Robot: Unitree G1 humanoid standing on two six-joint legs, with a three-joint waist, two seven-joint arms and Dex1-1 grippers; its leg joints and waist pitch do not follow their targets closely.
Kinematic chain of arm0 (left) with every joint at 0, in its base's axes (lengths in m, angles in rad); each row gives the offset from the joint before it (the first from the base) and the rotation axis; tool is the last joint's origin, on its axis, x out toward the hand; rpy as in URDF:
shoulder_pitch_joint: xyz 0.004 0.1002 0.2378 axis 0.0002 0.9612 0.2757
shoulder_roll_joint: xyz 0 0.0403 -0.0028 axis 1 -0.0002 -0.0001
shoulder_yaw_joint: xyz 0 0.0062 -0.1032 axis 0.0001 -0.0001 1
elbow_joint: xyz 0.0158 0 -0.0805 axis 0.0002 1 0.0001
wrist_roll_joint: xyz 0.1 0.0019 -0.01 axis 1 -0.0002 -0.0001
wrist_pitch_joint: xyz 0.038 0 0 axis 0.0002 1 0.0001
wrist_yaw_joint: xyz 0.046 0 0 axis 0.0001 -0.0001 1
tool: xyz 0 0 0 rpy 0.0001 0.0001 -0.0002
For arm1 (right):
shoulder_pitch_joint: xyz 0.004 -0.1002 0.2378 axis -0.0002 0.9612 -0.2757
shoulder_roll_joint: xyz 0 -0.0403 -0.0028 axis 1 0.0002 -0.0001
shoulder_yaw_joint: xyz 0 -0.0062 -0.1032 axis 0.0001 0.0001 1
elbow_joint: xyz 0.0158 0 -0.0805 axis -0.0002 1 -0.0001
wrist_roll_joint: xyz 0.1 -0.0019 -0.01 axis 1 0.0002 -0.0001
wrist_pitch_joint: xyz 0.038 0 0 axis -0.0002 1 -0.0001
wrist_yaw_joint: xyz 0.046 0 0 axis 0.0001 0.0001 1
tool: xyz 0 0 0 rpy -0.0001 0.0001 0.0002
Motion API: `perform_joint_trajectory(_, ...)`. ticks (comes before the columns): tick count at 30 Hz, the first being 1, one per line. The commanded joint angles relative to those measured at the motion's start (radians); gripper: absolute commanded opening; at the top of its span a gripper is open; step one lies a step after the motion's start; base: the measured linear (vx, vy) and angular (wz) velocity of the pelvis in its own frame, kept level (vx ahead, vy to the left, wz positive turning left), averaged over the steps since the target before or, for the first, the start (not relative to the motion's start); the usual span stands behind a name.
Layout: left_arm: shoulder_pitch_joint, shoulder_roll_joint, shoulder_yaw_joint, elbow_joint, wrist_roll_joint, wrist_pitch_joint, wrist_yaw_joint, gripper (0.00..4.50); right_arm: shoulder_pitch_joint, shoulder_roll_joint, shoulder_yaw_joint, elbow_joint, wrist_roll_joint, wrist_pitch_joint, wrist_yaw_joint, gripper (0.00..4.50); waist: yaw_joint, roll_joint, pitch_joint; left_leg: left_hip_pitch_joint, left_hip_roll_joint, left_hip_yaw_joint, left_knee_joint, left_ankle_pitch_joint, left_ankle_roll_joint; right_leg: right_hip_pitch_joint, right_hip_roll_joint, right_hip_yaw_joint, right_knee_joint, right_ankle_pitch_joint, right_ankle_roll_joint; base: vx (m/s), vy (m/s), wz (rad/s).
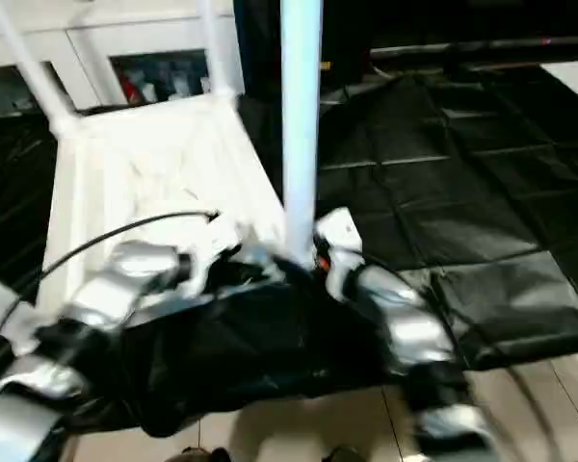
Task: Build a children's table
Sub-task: Rotate leg to tighten
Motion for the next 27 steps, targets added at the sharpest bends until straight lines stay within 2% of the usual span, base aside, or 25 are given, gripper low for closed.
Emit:
perform_joint_trajectory(1,0.015,-0.008,-0.042,-0.016,-0.028,-0.004,-0.066,0.0,0.018,-0.001,0.052,-0.034,0.009,0.016,0.076,3.67,0.007,-0.025,-0.082,0.016,0.048,-0.012,-0.055,-0.153,0.135,0.047,-0.031,0.023,-0.045,-0.136,-0.276,0.0,0.0,0.0)
perform_joint_trajectory(6,0.032,0.03,-0.043,-0.042,-0.043,0.003,-0.129,0.0,0.017,-0.057,0.067,-0.057,0.013,0.014,0.157,3.67,0.017,-0.03,-0.078,0.022,0.051,-0.013,-0.06,-0.188,0.108,0.042,-0.032,0.027,-0.05,-0.208,-0.259,0.0,0.0,0.0)
perform_joint_trajectory(7,0.036,0.035,-0.042,-0.046,-0.045,0.003,-0.134,0.0,0.014,-0.063,0.069,-0.057,0.014,0.015,0.164,3.67,0.014,-0.04,-0.078,0.02,0.051,-0.012,-0.06,-0.187,0.107,0.043,-0.031,0.027,-0.05,-0.211,-0.256,0.0,0.0,0.0)
perform_joint_trajectory(8,0.043,0.04,-0.04,-0.055,-0.051,0.007,-0.137,0.0,0.009,-0.074,0.073,-0.059,0.018,0.023,0.18,3.67,0.014,-0.045,-0.077,0.02,0.051,-0.012,-0.062,-0.19,0.104,0.042,-0.032,0.028,-0.051,-0.228,-0.249,0.0,0.0,0.0)
perform_joint_trajectory(10,0.052,0.038,-0.036,-0.065,-0.052,0.01,-0.136,0.0,0.003,-0.081,0.078,-0.058,0.015,0.029,0.197,3.67,0.015,-0.042,-0.077,0.021,0.052,-0.013,-0.062,-0.192,0.098,0.04,-0.033,0.029,-0.051,-0.246,-0.24,0.0,0.0,0.0)
perform_joint_trajectory(11,0.055,0.036,-0.035,-0.068,-0.053,0.011,-0.133,0.0,0.001,-0.082,0.081,-0.057,0.012,0.028,0.201,3.67,0.013,-0.044,-0.077,0.02,0.051,-0.014,-0.062,-0.19,0.095,0.041,-0.032,0.029,-0.051,-0.238,-0.239,0.0,0.0,0.0)
perform_joint_trajectory(12,0.057,0.034,-0.034,-0.07,-0.053,0.012,-0.132,0.0,-0.001,-0.084,0.082,-0.057,0.011,0.03,0.207,3.67,0.011,-0.053,-0.079,0.02,0.05,-0.013,-0.06,-0.184,0.097,0.042,-0.032,0.029,-0.049,-0.227,-0.238,0.0,0.0,0.0)
perform_joint_trajectory(13,0.058,0.033,-0.033,-0.071,-0.055,0.012,-0.131,0.0,-0.003,-0.084,0.083,-0.055,0.009,0.031,0.211,3.44,0.009,-0.063,-0.079,0.019,0.05,-0.011,-0.06,-0.178,0.101,0.042,-0.032,0.03,-0.05,-0.225,-0.236,0.0,0.0,0.0)
perform_joint_trajectory(14,0.059,0.033,-0.033,-0.073,-0.058,0.013,-0.131,0.0,-0.006,-0.084,0.084,-0.052,0.009,0.032,0.214,3.44,0.012,-0.059,-0.079,0.019,0.05,-0.013,-0.059,-0.172,0.103,0.041,-0.035,0.03,-0.049,-0.236,-0.233,0.0,0.0,0.0)
perform_joint_trajectory(15,0.06,0.032,-0.033,-0.073,-0.059,0.013,-0.13,0.0,-0.01,-0.083,0.084,-0.048,0.009,0.034,0.216,3.32,0.009,-0.064,-0.08,0.019,0.049,-0.011,-0.058,-0.168,0.104,0.041,-0.033,0.03,-0.05,-0.237,-0.231,0.0,0.0,0.0)
perform_joint_trajectory(17,0.061,0.033,-0.032,-0.074,-0.06,0.014,-0.127,0.0,-0.022,-0.082,0.084,-0.034,0.011,0.036,0.22,3.24,0.01,-0.066,-0.08,0.019,0.048,-0.012,-0.057,-0.155,0.108,0.042,-0.034,0.03,-0.048,-0.235,-0.228,0.0,0.0,0.0)
perform_joint_trajectory(18,0.061,0.033,-0.031,-0.075,-0.061,0.014,-0.125,0.0,-0.025,-0.082,0.084,-0.03,0.012,0.036,0.221,3.0,0.009,-0.073,-0.079,0.018,0.048,-0.01,-0.056,-0.152,0.111,0.041,-0.034,0.03,-0.049,-0.234,-0.226,0.0,0.0,0.0)
perform_joint_trajectory(19,0.062,0.033,-0.031,-0.076,-0.061,0.014,-0.123,0.0,-0.027,-0.082,0.084,-0.026,0.012,0.037,0.222,2.93,0.01,-0.068,-0.079,0.019,0.048,-0.011,-0.056,-0.151,0.113,0.04,-0.033,0.029,-0.048,-0.239,-0.226,0.0,0.0,0.0)
perform_joint_trajectory(20,0.062,0.033,-0.03,-0.078,-0.062,0.016,-0.122,0.0,-0.029,-0.082,0.084,-0.022,0.013,0.037,0.224,2.9,0.009,-0.074,-0.079,0.019,0.048,-0.01,-0.056,-0.152,0.113,0.04,-0.033,0.03,-0.049,-0.24,-0.223,0.0,0.0,0.0)
perform_joint_trajectory(26,0.067,0.024,-0.022,-0.085,-0.053,0.022,-0.082,0.0,-0.018,-0.055,0.061,-0.013,0.02,0.051,0.179,2.71,0.008,-0.075,-0.077,0.018,0.047,-0.011,-0.055,-0.144,0.117,0.039,-0.033,0.03,-0.048,-0.246,-0.216,0.0,0.0,0.0)
perform_joint_trajectory(27,0.049,-0.001,-0.014,-0.049,-0.017,0.022,0.009,0.0,-0.017,-0.011,0.039,0.022,-0.003,0.031,0.067,2.71,0.004,-0.076,-0.076,0.017,0.047,-0.012,-0.056,-0.15,0.111,0.037,-0.033,0.031,-0.051,-0.258,-0.212,0.0,0.0,0.0)
